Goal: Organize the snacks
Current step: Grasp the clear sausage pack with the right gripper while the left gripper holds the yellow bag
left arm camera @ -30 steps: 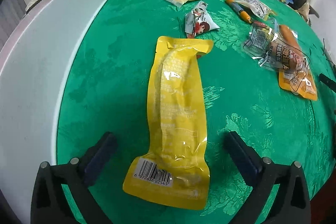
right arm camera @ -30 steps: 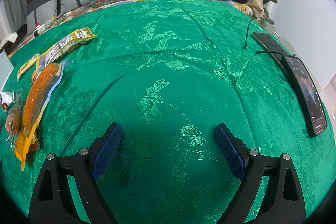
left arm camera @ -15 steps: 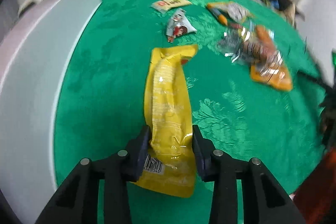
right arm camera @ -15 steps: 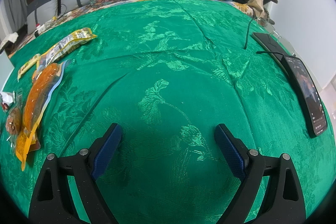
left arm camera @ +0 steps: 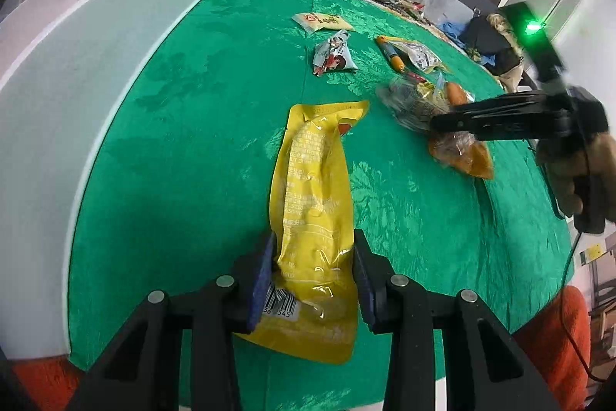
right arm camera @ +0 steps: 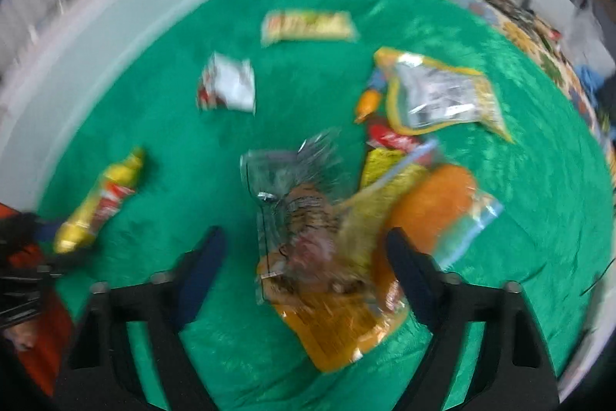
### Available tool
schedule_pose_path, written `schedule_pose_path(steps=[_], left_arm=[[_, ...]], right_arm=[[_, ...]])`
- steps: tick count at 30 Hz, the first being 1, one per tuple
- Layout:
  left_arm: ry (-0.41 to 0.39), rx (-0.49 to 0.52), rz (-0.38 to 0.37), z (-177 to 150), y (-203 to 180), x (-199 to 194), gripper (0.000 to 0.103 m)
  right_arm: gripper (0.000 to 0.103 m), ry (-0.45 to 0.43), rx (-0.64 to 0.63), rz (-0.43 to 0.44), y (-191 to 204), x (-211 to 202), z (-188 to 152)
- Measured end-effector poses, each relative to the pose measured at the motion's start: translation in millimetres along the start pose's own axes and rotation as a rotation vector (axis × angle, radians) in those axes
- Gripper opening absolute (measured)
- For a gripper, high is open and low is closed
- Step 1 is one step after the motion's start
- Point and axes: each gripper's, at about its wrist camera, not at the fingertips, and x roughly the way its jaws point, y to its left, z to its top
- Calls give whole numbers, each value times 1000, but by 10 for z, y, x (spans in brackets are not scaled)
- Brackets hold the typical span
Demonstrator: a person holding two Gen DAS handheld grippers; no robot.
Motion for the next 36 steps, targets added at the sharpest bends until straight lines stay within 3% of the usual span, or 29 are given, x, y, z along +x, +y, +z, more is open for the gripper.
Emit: schedule_pose_path(steps=[1,3,4,5,6,8,12,14,16,19,20,21,22,26,28,29,31,36], left_arm=[[-4,0,-6,-8,15,-11,38],[-11,-10,-21,-13,46,-38,38],[-16,-18,-30,0,64,-36,38],[-20,-26,-38,10,80,-36,38],[-22,-34,-47,16,90,-33,37],[-24,-51,-61,17,113,-25,37],[-28,-55,-65,13,115,-37,37],[-31,-55,-65,4,126,-44,37],[-34,-55,-65,-4,138,-52,37],[-40,-53,-65,-1,134,-46,37],[-43,-47,-61,2,122,-39,37],[-46,-42,-58,3,111,-35,37],[-46,-38,-55,3,105,-33,37],[-47,-23,-51,2,98,-36,37],[-48,-40,-63,9,130,-42,37],[-50,-51,-68,8,145,-48,37],[-56,-65,-78,9,166,-61,37],[-84,-89,-98,34,182,-142,36]], right_arm=[[43,53,-8,-28,32,72,15],[37,57,38,4,-7,-4,3],[26,56,65,16,-35,-69,-22],[4,41,98,36,-82,-156,-59],[3,23,150,50,-152,-253,-101],[3,-18,228,109,-273,-380,-184],[6,-13,283,112,-300,-378,-287],[11,-52,270,115,-238,-400,-267],[23,-53,227,93,-89,-373,-211],[23,9,203,49,144,-241,-170],[27,38,233,45,165,-152,-158],[42,56,284,53,169,-66,-156],[45,61,340,28,162,7,-159],[42,23,460,21,73,49,-125],[32,31,449,38,45,3,-112],[27,20,468,68,-6,-66,-127],[27,19,553,149,-151,-153,-205],[27,-31,646,254,-316,-328,-440]])
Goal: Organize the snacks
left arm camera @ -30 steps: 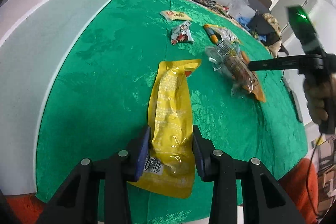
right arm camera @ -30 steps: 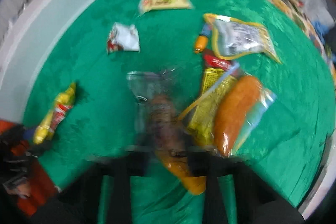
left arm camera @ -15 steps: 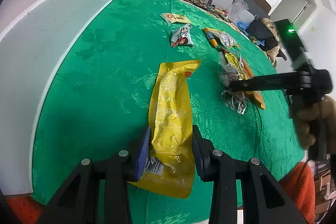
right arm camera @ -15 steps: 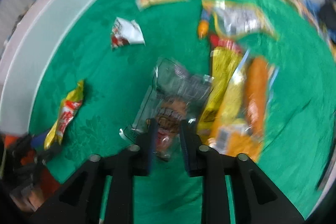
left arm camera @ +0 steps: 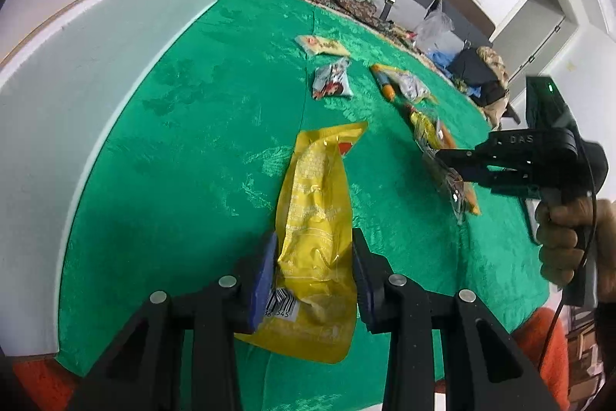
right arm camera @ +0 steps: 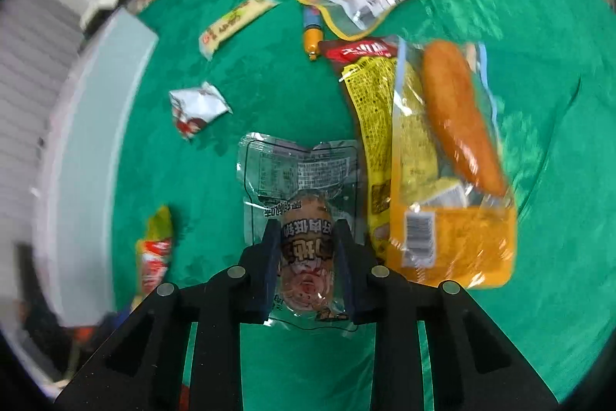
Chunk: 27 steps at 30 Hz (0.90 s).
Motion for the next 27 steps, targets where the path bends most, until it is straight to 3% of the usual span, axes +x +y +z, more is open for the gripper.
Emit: schedule_pose_path(steps=[7,11,12,13,14,20,22,23,25,27], left_arm=[[-61,-74,-95,135,-22,-305,33],[-63,-83,-92,177,-1,-352,31],[-62,-85,-89,174,16,-352,28],[-60,-88,-87,169,36,-355,12],[-44,-100,-98,169,70,-346,6],[-40,-118,-103,189,135,-318,5],[1,-116,-77,216,185,-215,9],[41,-109,-43,222,201,-147,18],[121,-69,13,228,208,-13,51],[136,-15,62,221,160,5,63]], right_arm=[[27,-66,117,252,-76,-478,-65],[27,-107,146,359,-60,-719,-105],[27,-117,146,371,-46,-761,-91],[27,-127,142,383,-15,-841,-96],[27,-131,139,388,25,-804,-66],[28,-143,136,408,56,-888,-126],[28,-145,147,397,27,-872,-146],[28,-143,152,394,-5,-820,-118],[28,-140,155,386,-48,-769,-122],[28,-139,152,385,-101,-737,-137]])
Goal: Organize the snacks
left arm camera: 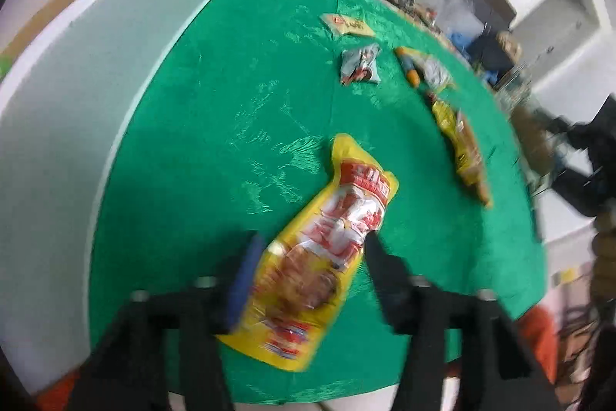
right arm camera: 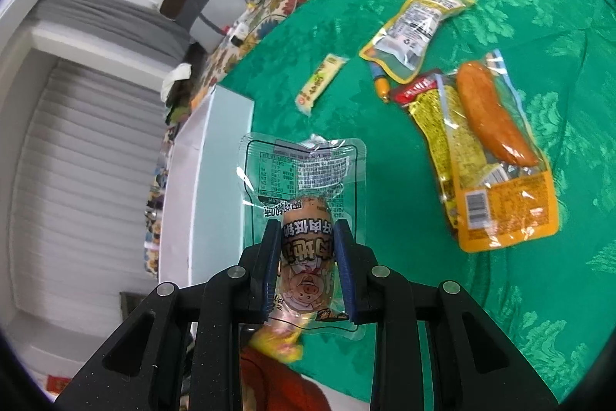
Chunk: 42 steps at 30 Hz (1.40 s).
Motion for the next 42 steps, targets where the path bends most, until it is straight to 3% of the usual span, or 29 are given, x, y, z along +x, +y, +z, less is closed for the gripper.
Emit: schedule_pose_path(steps=[4,5,7,8,9,10,11,13,16,20,23,26,30,33,36,38,39,40,42], left_arm=[[-38,91,-6,0,-190,-66,97],[-30,153,26,-3,-279,-22,98],[6,326,161,-17,-479,155,98],[19,426,275,-49,-566,282,97],[31,471,332,-66,-596,353,91],[45,503,349,-75,-609,396,72],[34,489,299,-58,-595,357,49],[75,425,259,2,-527,366,39],[49,335,180,25,-410,282,39],[-17,140,15,91,-203,-27,39],[-111,14,-118,147,-87,-487,39],[-194,-27,-157,248,17,-942,39],[-307,-65,-56,409,495,-1597,39],[-359,-96,124,492,951,-1905,40],[-380,-133,307,497,1395,-2068,49],[-367,-162,445,455,1640,-2097,65],[-360,-180,491,420,1754,-2094,77],[-362,-191,506,384,1811,-2082,81],[-368,-220,503,251,1870,-2085,82]], right_arm=[[28,-4,-4,7,-78,-44,-37],[28,-6,-1,8,-107,-40,-33],[28,-7,6,14,-145,-48,-37],[28,-7,7,16,-162,-36,-45],[28,-8,6,20,-162,-49,-59],[28,-7,4,26,-163,-54,-68],[28,-7,2,30,-159,-64,-80],[28,-8,1,39,-157,-71,-84],[28,-12,11,56,-170,-81,-80],[28,-6,35,102,-147,-45,-61],[28,4,34,132,-24,5,-59],[28,26,12,183,268,106,-69],[28,79,-63,274,965,374,-138],[28,141,-145,347,1678,739,-244],[29,174,-228,360,2205,1108,-392],[35,175,-259,389,2468,1391,-516],[52,174,-261,376,2552,1553,-571],[66,172,-257,358,2569,1639,-605],[66,160,-241,339,2510,1729,-627]])
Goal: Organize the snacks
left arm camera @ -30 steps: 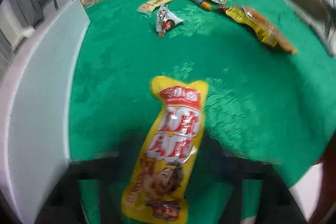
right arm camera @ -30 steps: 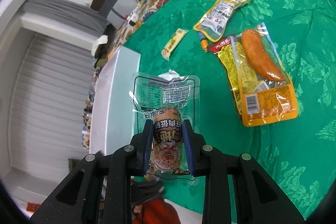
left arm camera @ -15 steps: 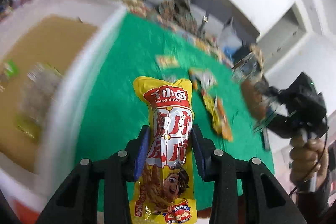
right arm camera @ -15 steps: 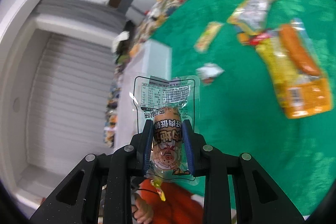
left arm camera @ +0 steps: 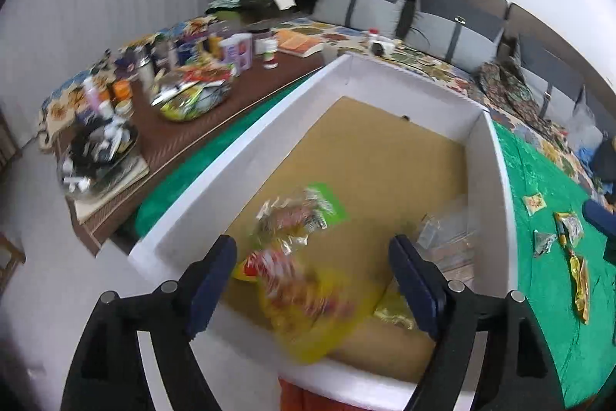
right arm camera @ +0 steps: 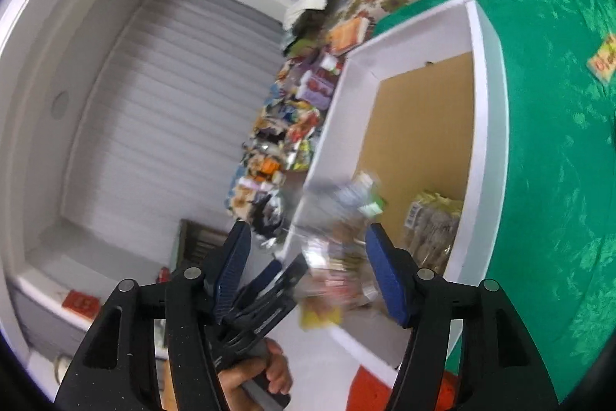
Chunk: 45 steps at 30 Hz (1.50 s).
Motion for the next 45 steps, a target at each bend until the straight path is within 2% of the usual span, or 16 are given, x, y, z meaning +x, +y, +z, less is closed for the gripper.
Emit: schedule_pose_path(steps=[2,4,6,7,8,10,12,14,17,19,21,24,28,30,34,45], left_arm=[[1,-22,-23,-138,40,-28,85],[1,-31,-71,-245,-72,-70,85],[1,-21,-157,-325,-334,-111,85],[0,-12,-189,-342,-422,-186,85],[0,17,-252,-404,-657,-233,86],[2,65,-318,-439,-1010,-286,92],[11,136,-400,-536,-1487,-337,100],[40,215,-473,-707,-2003,-317,101],[92,320,-473,-970,-2609,-137,101],[138,393,-432,-1228,-3031,144,101],[173,444,-396,-1386,-3265,386,101],[198,489,-353,-1554,-3545,674,101],[181,492,-317,-1595,-3668,906,101],[147,513,-278,-1597,-3702,952,101],[133,514,-282,-1579,-3698,976,102],[128,512,-275,-1578,-3743,1029,103]], right_arm=[[66,-14,-18,-30,-147,-68,-46],[66,-42,-102,-143,-347,-245,-149],[66,-71,-217,-313,-594,-462,-318],[66,-89,-290,-447,-812,-625,-467],[66,-98,-319,-515,-938,-734,-558],[66,-152,-369,-717,-1382,-1163,-858],[66,-205,-370,-856,-1705,-1546,-1049],[66,-266,-331,-992,-2040,-1983,-1196],[66,-344,-244,-1185,-2502,-2625,-1292],[66,-357,-180,-1250,-2716,-2904,-1260],[66,-358,-102,-1277,-2935,-3150,-1177],[65,-348,-59,-1274,-3115,-3287,-1032],[68,-353,-47,-1233,-3315,-3347,-837],[69,-359,-33,-1221,-3325,-3323,-773],[84,-363,6,-1194,-3414,-3359,-717],[87,-362,13,-1194,-3388,-3352,-786]])
